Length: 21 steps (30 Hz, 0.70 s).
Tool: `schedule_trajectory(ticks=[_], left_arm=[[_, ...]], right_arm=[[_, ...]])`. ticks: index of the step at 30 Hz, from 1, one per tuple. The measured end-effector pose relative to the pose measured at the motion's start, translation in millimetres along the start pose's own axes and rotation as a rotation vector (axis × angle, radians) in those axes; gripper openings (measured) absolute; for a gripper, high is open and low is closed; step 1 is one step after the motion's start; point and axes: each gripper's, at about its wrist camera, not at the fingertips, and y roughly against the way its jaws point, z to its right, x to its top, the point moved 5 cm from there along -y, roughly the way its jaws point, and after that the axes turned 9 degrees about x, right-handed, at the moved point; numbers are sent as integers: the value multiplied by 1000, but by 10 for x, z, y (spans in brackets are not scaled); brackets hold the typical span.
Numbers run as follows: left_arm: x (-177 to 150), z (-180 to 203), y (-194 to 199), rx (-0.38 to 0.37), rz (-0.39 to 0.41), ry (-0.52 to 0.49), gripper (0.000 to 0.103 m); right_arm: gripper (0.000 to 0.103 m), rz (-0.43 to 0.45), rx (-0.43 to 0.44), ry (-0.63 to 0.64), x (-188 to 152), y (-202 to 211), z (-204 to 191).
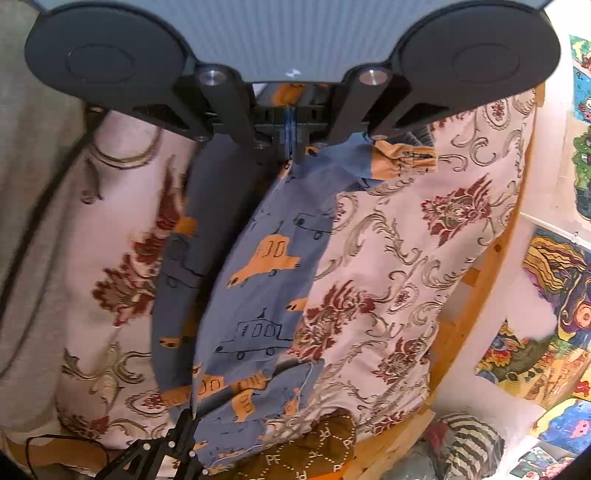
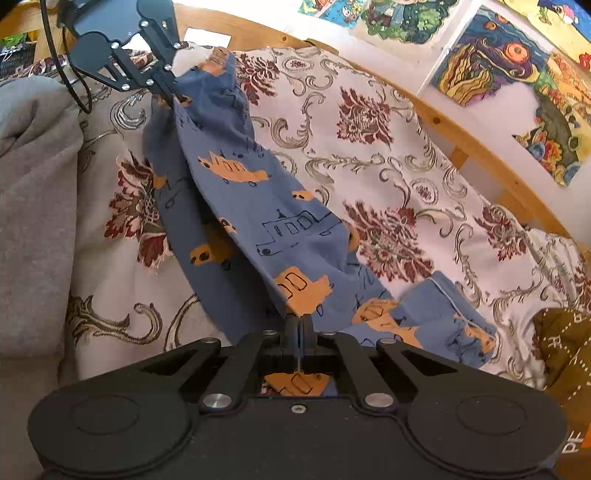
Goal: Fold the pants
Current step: 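Lift the cuffs with both tools and fold the legs toward the waistband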
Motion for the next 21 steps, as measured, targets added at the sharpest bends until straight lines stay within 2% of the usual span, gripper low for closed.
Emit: schedule_trajectory(ticks=[6, 14, 18, 21], left_arm=[[-17, 107, 92, -22, 0, -9, 1], [-72, 200, 15, -85, -42, -6, 1], [-99, 196, -60, -163, -81, 3, 1], [-103, 195, -108, -200, -104, -25, 1]], right_arm=[[0, -10, 14, -29, -59, 15, -9], [0, -49, 53, -25, -163, -86, -88], [0, -63, 65, -42, -212, -175, -112], [0, -63, 71, -54, -222, -215, -100]])
